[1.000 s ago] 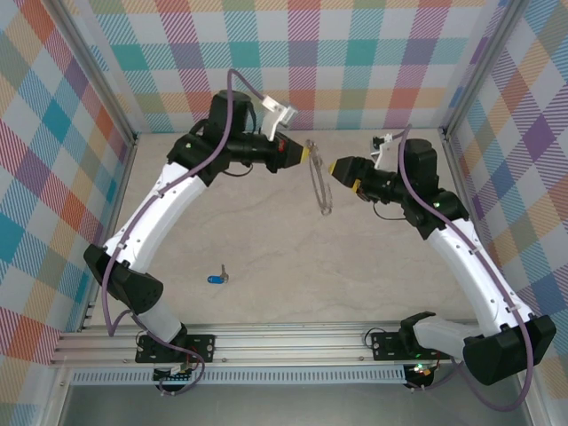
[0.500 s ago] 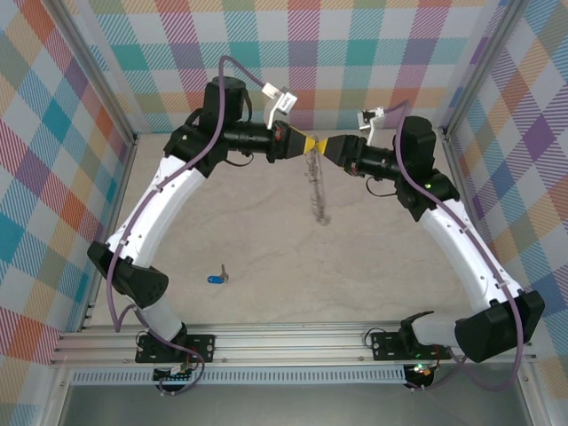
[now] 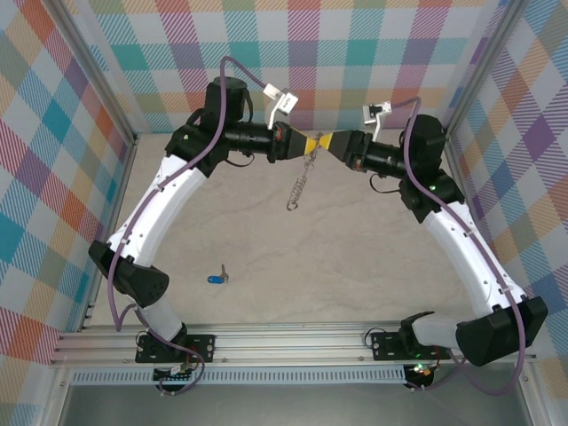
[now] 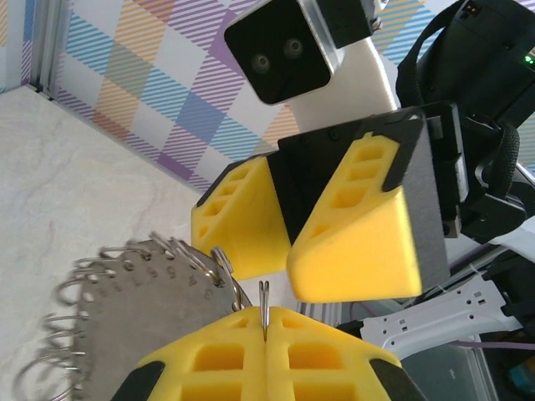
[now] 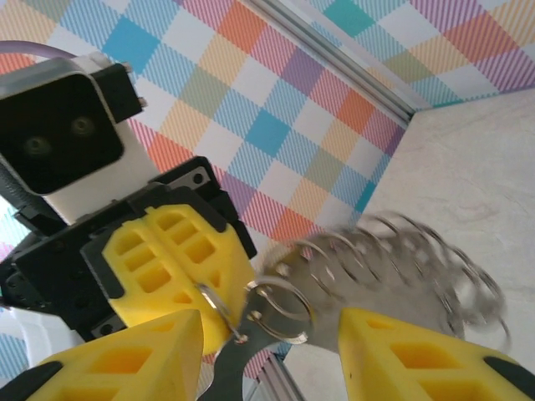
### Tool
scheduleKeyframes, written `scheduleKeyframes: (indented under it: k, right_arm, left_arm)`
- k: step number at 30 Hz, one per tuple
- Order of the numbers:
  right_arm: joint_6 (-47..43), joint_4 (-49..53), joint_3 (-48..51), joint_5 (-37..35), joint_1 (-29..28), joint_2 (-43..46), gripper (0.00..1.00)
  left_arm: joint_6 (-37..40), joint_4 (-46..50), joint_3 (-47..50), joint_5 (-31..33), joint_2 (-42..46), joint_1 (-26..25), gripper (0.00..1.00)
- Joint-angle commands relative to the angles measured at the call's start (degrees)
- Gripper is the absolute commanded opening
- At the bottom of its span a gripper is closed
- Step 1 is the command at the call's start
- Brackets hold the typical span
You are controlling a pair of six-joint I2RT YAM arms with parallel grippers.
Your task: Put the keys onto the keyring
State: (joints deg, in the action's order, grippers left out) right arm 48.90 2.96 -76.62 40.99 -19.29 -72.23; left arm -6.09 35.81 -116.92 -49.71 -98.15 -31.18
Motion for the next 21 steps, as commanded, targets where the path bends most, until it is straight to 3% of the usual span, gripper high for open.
scheduleKeyframes:
  k: [1,14,16,18,21]
  right_arm:
    - [1.47,-4.74,-2.81,2.47,0.18,-0.60,0.47]
    - [3.04,-7.39,-3.21,6.12,0.14,-2.44,0.36]
    - [2.05,-6.11,-2.94,5.91,0.20,-1.92,0.40]
    - [0.53,-3.49,-2.46,4.67,0.59,-0.86,0.52]
    - [0.05,-1.56,-0.97,3.54,2.57,1.06,0.55]
  left_arm:
    - [-0.92,-1.67,-2.38,-2.00,-0.14,0.33,0.00]
    - [-2.35,-2.48,-4.72,-1.95,-1.91,0.24,0.00]
    - [-2.39,-2.41,-5.13,-1.88,-2.17,0.24,0.00]
    - [-2.34,-2.24,-5.50,-1.98,-2.35,0.24,0.00]
    - [-2.35,-2.01,-5.86,-2.10,-2.32,0.24,0.00]
